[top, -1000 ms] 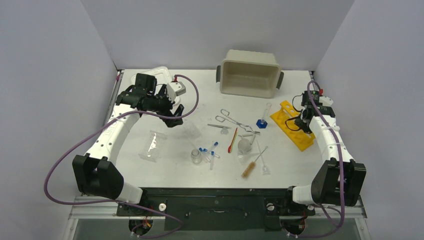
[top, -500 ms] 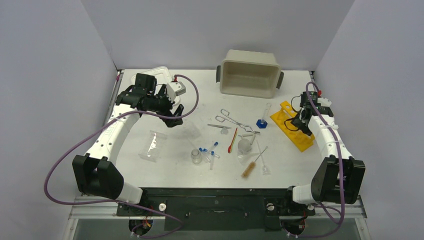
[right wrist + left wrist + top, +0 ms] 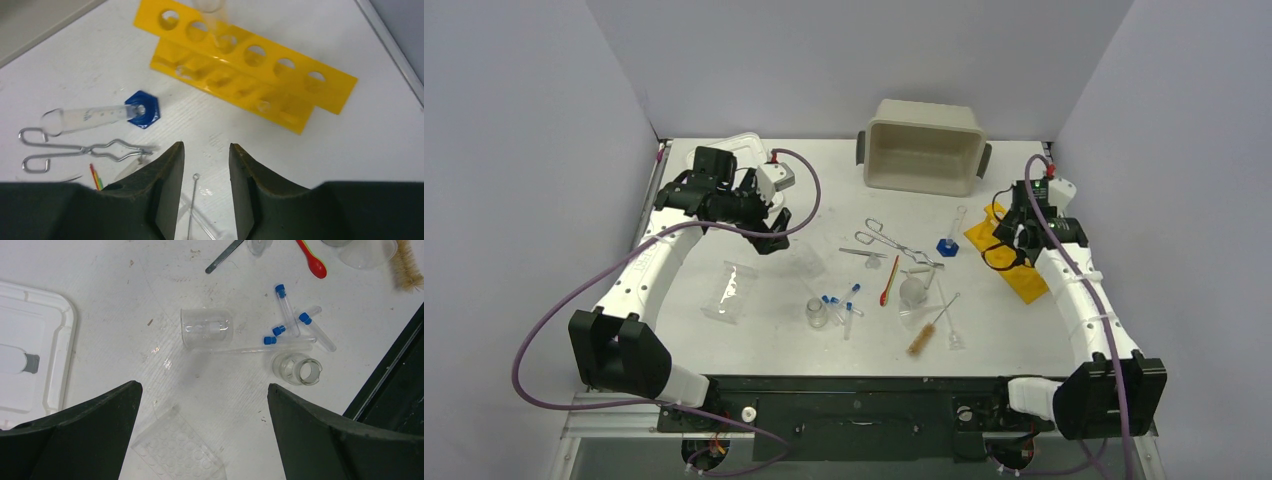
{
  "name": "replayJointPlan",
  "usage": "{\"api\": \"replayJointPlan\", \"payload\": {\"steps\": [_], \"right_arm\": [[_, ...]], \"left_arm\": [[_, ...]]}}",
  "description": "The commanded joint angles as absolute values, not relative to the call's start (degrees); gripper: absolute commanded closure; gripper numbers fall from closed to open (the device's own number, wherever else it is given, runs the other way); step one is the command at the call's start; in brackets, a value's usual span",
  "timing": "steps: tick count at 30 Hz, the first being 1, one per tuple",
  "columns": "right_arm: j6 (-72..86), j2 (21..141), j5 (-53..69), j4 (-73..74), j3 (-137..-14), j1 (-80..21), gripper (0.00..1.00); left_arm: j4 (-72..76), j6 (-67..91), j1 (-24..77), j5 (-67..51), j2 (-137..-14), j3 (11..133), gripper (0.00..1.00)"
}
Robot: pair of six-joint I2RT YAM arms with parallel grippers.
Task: Organize the chemistry lab equipment
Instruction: Insert the test tube into the slot of the test tube rack, then move the test tube rack to the center of the board.
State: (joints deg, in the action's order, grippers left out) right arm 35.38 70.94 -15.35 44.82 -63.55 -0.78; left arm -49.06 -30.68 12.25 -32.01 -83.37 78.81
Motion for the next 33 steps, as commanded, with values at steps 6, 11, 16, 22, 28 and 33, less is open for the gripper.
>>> {"api": "replayJointPlan", "payload": {"steps": [6,11,16,22,28,33], "right_arm": [[37.9,78.4,-11.7,29.3,-60.0,-8.1,0.71],[37.5,84.6,-14.7,25.5,-59.9,-8.6,0.62],[38.5,89.0,-17.4,23.8,-60.0,-7.4,0.6],[39.8,91.2,-18.7,23.1,-59.4,-2.6,0.63],[40.3,91.0,-19.8,23.2,-58.2,2.4,0.63],[40.4,90.1,-19.9,23.4,-57.9,3.0,0.63]], "left_arm": [[-47.0,-29.8,11.1,-33.3,-83.4,80.7,0.03],[-46.3,-27.6,10.7,-32.3,-84.9,81.8,0.03],[-45.4,-25.7,10.4,-29.9,-86.1,82.6,0.03],[-44.5,-23.5,9.8,-24.8,-88.2,83.4,0.03],[-44.2,-21.8,7.6,-18.5,-91.2,84.1,0.03],[-46.3,-22.4,3.3,-15.2,-94.1,83.6,0.03]]}}
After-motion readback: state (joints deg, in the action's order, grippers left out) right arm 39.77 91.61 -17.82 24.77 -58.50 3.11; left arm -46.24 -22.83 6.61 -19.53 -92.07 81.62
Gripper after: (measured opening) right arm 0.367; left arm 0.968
